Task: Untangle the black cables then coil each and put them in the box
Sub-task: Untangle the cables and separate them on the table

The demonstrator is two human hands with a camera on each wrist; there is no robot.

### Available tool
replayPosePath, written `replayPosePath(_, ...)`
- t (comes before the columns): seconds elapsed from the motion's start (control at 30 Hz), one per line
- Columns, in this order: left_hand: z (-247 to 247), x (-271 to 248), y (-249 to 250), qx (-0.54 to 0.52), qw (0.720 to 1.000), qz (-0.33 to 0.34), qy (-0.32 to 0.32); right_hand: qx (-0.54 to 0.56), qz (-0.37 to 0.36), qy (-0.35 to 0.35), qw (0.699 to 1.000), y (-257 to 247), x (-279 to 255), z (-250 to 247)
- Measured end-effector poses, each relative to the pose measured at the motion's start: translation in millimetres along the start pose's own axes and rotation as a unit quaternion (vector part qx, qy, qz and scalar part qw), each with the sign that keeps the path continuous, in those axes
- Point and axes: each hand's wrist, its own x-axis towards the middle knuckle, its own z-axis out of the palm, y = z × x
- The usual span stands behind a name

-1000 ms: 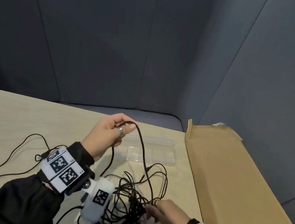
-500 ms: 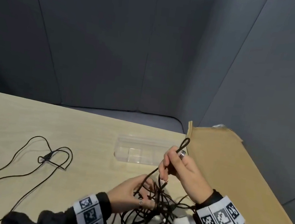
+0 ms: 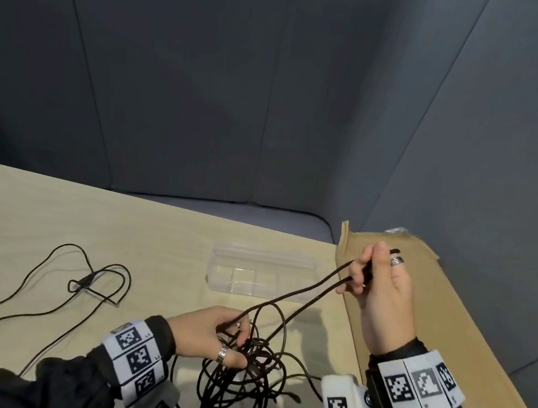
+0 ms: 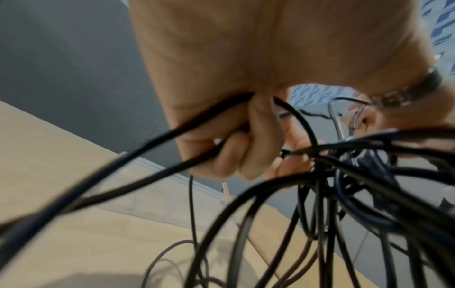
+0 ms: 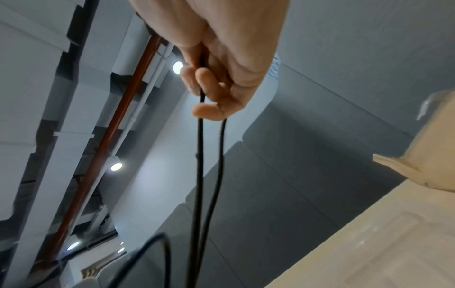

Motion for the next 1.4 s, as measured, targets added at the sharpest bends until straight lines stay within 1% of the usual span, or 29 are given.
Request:
replayPosePath(0.07,-1.7,-2.2,-1.2,-0.027,1.0,0.002,0.01,-0.003,0.0,0.035,0.999,1.7,5.9,-6.2)
replayPosePath(0.1,-2.9,-3.4,-2.0,-0.049,0.999,0.003,0.018,0.0,0.002,0.038,0.999,4.0,8.4,-10.5)
replayPosePath(0.17,-4.2,-2.8,-4.5,-0.116,0.993,0.002,0.033,-0.007,0.018,0.014,1.0,9.8,11.9,-17.8)
replayPosePath(0.2,-4.7,-2.1,-6.2,-0.146,0.989,0.001,0.038,-0.03,0.039,-0.006,0.999,14.3,13.5,-21.6)
replayPosePath(0.23,-4.9,-1.2,-7.9,-0.165,0.985,0.0,0.04,-0.07,0.07,-0.032,0.995,17.9,13.7,-23.8)
replayPosePath(0.3,-3.5,0.9,-9.7,-0.196,0.98,-0.005,0.036,-0.18,0.15,-0.092,0.968,26.7,8.9,-24.4)
replayPosePath(0.33,-2.7,2.3,-10.7,-0.207,0.978,-0.005,0.034,-0.237,0.168,-0.107,0.951,31.7,4.6,-23.1)
replayPosePath(0.37,-1.9,2.9,-9.8,-0.217,0.976,-0.005,0.03,-0.297,0.155,-0.113,0.935,36.2,-1.4,-19.4)
replayPosePath(0.4,-1.3,3.5,-9.3,-0.225,0.974,-0.002,0.026,-0.371,0.094,-0.11,0.917,39.8,-9.3,-13.6)
replayPosePath(0.43,-1.1,4.4,-9.7,-0.229,0.973,-0.002,0.019,-0.455,-0.001,-0.114,0.883,42.9,-17.4,-7.6)
replayPosePath(0.47,-0.6,5.5,-9.4,-0.232,0.973,-0.002,0.012,-0.524,-0.091,-0.137,0.836,46.7,-25.4,-1.3)
replayPosePath(0.5,-0.5,5.9,-8.2,-0.232,0.973,-0.006,0.008,-0.564,-0.17,-0.177,0.788,52.4,-32.5,4.4)
replayPosePath(0.53,-0.4,6.1,-7.4,-0.232,0.973,-0.009,0.006,-0.588,-0.223,-0.233,0.742,58.7,-36.3,7.6)
replayPosePath(0.57,-0.6,5.5,-7.8,-0.237,0.972,-0.013,0.004,-0.603,-0.253,-0.28,0.703,62.5,-36.5,9.2)
replayPosePath(0.6,-1.6,4.3,-7.7,-0.245,0.969,-0.017,0.005,-0.605,-0.251,-0.319,0.685,64.0,-34.1,9.2)
replayPosePath(0.63,-2.8,2.4,-7.1,-0.254,0.967,-0.022,0.006,-0.596,-0.216,-0.356,0.686,62.2,-31.3,7.7)
replayPosePath(0.7,-5.5,-0.7,-8.9,-0.258,0.966,-0.026,0.015,-0.535,-0.134,-0.4,0.732,60.0,-26.1,1.3)
replayPosePath(0.73,-7.5,-1.8,-10.4,-0.256,0.966,-0.028,0.024,-0.513,-0.112,-0.409,0.746,59.5,-24.2,-1.8)
replayPosePath(0.77,-10.2,-3.0,-10.6,-0.253,0.966,-0.034,0.032,-0.5,-0.109,-0.41,0.755,58.1,-23.8,-3.1)
replayPosePath(0.87,-18.0,-5.9,-12.2,-0.238,0.969,-0.051,0.034,-0.48,-0.12,-0.395,0.774,58.8,-21.9,-6.0)
replayPosePath(0.97,-24.9,-8.9,-12.8,-0.249,0.966,-0.048,0.041,-0.476,-0.112,-0.378,0.786,59.3,-14.3,-9.5)
replayPosePath(1.03,-29.8,-9.3,-13.5,-0.245,0.967,-0.05,0.039,-0.478,-0.111,-0.363,0.792,58.5,-8.8,-14.6)
replayPosePath(1.13,-32.3,-10.2,-12.8,-0.267,0.961,-0.058,0.032,-0.485,-0.101,-0.337,0.8,56.7,0.1,-23.4)
replayPosePath(1.2,-32.9,-10.5,-15.1,-0.273,0.959,-0.065,0.046,-0.486,-0.093,-0.324,0.806,54.7,5.5,-28.9)
replayPosePath(1.27,-34.0,-11.0,-20.2,-0.291,0.952,-0.073,0.062,-0.491,-0.074,-0.296,0.816,52.7,11.7,-37.1)
replayPosePath(1.33,-36.4,-12.8,-28.8,-0.31,0.942,-0.099,0.085,-0.482,-0.038,-0.251,0.839,50.0,18.4,-47.3)
replayPosePath(1.37,-36.2,-13.7,-34.4,-0.322,0.936,-0.11,0.094,-0.473,-0.012,-0.242,0.847,49.1,20.7,-51.4)
replayPosePath(1.4,-35.3,-15.1,-38.5,-0.332,0.931,-0.119,0.098,-0.468,0.015,-0.25,0.847,49.2,20.8,-53.7)
